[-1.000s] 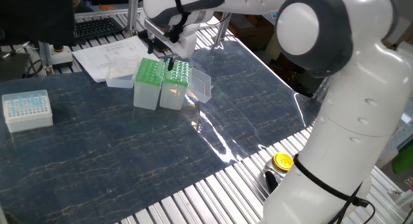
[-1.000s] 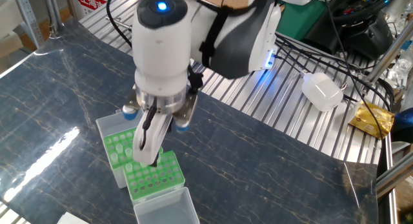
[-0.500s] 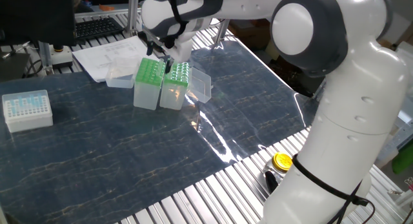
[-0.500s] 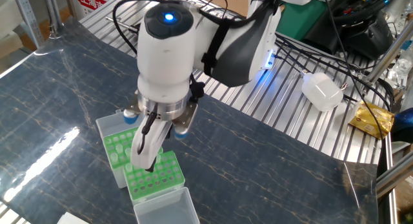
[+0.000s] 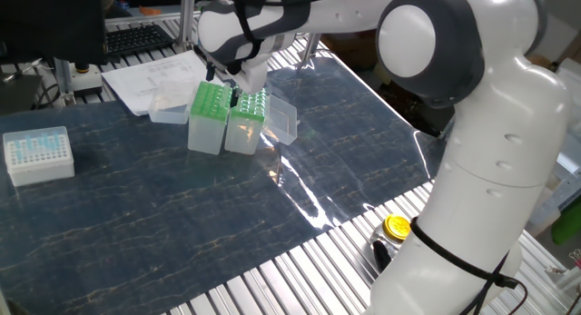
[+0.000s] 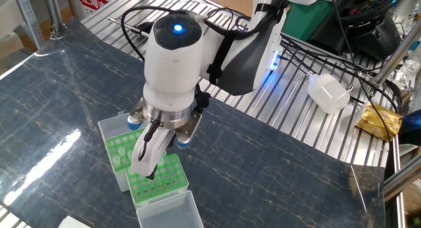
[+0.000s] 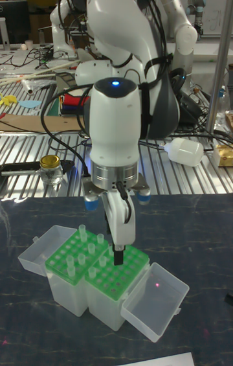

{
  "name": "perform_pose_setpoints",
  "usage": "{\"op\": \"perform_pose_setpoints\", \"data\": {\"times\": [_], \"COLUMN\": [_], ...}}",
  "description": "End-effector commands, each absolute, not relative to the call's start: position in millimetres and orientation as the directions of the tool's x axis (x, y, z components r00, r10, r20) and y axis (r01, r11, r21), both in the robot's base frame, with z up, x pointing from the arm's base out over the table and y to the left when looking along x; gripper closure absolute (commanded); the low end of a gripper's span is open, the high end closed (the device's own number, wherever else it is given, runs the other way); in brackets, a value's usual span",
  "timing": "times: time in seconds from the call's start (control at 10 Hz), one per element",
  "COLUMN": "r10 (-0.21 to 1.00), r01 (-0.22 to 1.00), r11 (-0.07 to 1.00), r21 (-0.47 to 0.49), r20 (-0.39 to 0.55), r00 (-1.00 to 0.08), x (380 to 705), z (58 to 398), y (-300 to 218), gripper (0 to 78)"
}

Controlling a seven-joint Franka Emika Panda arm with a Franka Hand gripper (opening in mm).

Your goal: Transfer all large pipette tips from one holder to another

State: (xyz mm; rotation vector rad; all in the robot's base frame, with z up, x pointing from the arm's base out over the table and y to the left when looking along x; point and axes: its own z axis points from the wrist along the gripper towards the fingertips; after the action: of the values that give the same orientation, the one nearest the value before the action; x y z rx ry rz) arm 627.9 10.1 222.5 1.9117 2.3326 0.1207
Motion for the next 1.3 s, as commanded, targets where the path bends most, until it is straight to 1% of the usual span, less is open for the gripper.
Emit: {"op": "perform_pose_setpoints", "data": {"times": [0.1,1.3], "r10": [0.982,0.983], "r01": [0.97,0.974], "r11": [0.188,0.182], "r21": [0.152,0.138], "r20": [-0.051,-0.06], "r00": [-0.183,-0.175], "x": [630.2,629.0], "z": [214.7,200.6], "y": [9.8,7.1], "gripper": [0.2,0.2]}}
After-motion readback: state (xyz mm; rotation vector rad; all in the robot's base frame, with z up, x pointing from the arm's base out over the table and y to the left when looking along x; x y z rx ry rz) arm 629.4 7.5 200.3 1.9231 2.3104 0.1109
